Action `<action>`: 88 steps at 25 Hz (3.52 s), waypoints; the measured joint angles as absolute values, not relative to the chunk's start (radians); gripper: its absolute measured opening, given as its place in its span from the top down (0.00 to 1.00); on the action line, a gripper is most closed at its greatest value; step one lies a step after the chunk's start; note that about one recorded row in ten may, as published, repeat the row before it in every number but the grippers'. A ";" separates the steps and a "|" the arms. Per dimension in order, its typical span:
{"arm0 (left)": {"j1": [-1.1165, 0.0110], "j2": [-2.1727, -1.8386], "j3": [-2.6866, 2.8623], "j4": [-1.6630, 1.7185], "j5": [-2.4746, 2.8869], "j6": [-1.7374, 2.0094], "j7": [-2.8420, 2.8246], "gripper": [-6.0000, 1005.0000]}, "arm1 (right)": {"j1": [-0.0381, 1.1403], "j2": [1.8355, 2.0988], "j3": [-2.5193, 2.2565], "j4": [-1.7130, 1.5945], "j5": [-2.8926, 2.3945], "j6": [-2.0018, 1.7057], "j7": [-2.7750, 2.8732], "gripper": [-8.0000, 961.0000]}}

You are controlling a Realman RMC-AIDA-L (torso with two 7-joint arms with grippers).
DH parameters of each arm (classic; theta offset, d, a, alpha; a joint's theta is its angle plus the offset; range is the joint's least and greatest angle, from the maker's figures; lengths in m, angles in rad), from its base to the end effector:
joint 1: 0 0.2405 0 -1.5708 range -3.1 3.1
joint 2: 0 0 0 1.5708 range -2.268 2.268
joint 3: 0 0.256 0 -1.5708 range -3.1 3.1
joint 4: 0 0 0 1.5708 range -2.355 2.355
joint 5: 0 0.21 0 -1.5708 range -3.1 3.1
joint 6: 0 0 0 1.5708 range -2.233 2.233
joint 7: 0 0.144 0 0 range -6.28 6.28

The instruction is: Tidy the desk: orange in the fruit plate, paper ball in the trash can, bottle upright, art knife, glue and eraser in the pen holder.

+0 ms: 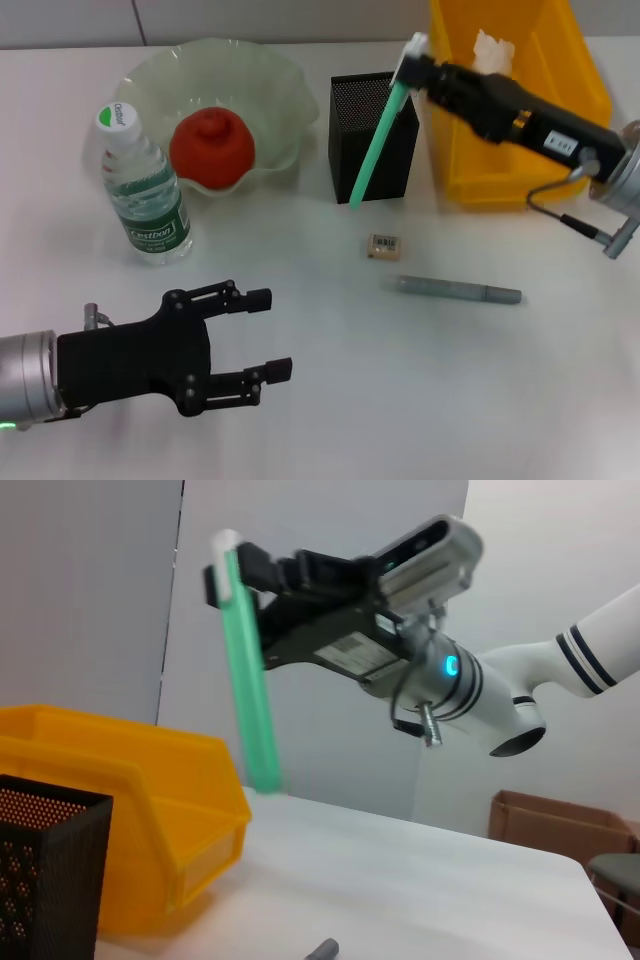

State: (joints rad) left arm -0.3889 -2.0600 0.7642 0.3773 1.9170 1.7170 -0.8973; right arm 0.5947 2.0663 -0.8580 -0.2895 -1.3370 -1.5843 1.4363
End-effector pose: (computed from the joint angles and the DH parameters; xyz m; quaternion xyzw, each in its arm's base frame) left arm -0.2914 0.2424 -0.0369 -0.9395 -0.1236 -0.3099 0.0773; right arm 0.2167 0.3406 -0.0122 -0.7975 0.3258 0.5001 0.0883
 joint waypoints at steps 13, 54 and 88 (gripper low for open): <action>-0.384 -2.062 0.764 0.366 1.921 1.718 -0.881 0.23 | 0.612 2.072 -0.781 -0.294 -1.300 -1.366 1.590 0.80; -0.377 -2.069 0.757 0.362 1.912 1.714 -0.882 0.23 | 0.744 2.090 -0.845 -0.248 -1.305 -1.154 0.929 0.80; -0.340 -2.069 0.699 0.270 1.769 1.592 -0.701 0.23 | 0.750 2.089 -0.845 -0.247 -1.304 -1.154 0.876 0.79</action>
State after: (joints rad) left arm -0.3403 -2.0693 0.6995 0.2700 1.7685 1.5923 -0.7011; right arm 0.7501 2.0892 -0.8452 -0.2470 -1.3042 -1.1539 0.8758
